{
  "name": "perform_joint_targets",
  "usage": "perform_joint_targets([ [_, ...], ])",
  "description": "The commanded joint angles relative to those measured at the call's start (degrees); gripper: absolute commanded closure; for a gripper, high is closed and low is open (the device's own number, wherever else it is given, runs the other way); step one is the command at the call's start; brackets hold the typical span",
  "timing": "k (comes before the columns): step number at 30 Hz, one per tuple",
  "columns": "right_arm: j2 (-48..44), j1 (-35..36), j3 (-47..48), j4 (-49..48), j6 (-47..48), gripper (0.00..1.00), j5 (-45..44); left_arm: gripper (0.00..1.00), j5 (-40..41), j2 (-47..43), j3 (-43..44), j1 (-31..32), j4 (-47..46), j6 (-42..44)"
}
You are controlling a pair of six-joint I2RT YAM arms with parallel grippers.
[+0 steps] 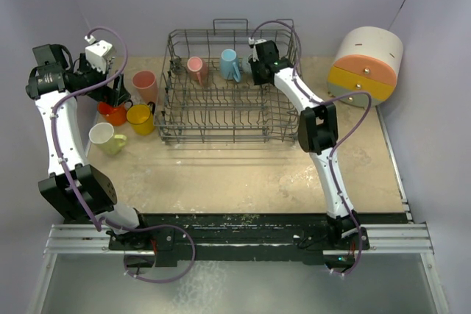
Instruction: Unload the cups from the dish rack
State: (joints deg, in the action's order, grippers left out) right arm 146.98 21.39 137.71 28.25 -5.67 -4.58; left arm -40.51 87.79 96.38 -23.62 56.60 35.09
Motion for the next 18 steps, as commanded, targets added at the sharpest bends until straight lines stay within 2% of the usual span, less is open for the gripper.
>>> perform_joint_targets([
  [1, -7.6, -0.4, 0.1, -6.3, 0.4, 0.85, -3.9, 0.01, -2.2, -1.8, -0.3, -0.2, -1.4, -0.1],
  [7, -12.3, -0.3, -2.7, -11.8, 2.7, 1.00, -7.3, 0.01, -2.6, -2.5, -1.1, -0.2, -1.3, -0.1],
  [13, -16.1, -0.3, -3.1, -13.1, 3.0, 1.00, -7.6, 0.00, -3.3, -2.4, -3.1, -0.2, -2.4, 0.8],
  [18, -19.4, -0.2, -2.0, -12.0, 3.3, 1.00, -7.1, 0.01, -7.0, -1.3, -3.3, -0.2, -0.6, 2.1],
])
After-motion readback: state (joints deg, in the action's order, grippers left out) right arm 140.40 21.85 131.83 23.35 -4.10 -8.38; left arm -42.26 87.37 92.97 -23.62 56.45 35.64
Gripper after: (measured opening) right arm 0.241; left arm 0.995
